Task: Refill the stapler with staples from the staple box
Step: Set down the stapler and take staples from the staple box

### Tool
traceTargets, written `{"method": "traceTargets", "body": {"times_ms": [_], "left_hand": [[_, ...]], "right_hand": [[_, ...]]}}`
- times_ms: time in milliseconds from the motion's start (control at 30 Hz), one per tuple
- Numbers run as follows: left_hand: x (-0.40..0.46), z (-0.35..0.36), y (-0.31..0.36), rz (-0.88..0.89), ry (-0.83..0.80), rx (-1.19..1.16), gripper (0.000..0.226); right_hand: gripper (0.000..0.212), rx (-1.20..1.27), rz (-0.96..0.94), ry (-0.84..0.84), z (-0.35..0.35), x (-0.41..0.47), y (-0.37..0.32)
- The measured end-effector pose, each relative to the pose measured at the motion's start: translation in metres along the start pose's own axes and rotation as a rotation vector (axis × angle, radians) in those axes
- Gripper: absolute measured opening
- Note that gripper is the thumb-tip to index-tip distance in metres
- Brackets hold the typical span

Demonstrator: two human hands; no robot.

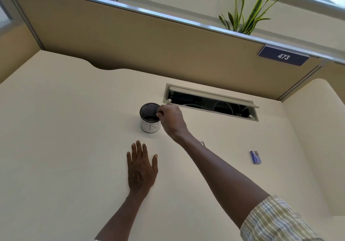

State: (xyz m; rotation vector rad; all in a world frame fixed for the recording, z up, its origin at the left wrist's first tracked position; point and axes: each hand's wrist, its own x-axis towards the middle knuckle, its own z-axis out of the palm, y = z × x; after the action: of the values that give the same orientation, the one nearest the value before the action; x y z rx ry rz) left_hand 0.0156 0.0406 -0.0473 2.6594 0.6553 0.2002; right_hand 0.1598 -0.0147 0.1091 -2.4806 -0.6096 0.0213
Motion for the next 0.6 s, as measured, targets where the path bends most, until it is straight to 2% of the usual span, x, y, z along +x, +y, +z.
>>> {"method": "traceTargets", "body": {"times_ms": [233,433,600], "left_hand": [[0.004,0.000,0.001,0.001,0.000,0.012,0.064],[0.008,0.001,-0.002,-0.002,-0.006,0.020,0.064],[0.005,0.000,-0.004,-0.001,-0.009,0.012,0.064]], "right_hand": [[0.022,-0.037,0.035,-0.070,0.010,0.026,-0.004],[0.028,-0.002,0.017,0.019,0.006,0.030,0.002],[0.024,0.115,0.003,0.184,-0.003,0.012,0.015]]}}
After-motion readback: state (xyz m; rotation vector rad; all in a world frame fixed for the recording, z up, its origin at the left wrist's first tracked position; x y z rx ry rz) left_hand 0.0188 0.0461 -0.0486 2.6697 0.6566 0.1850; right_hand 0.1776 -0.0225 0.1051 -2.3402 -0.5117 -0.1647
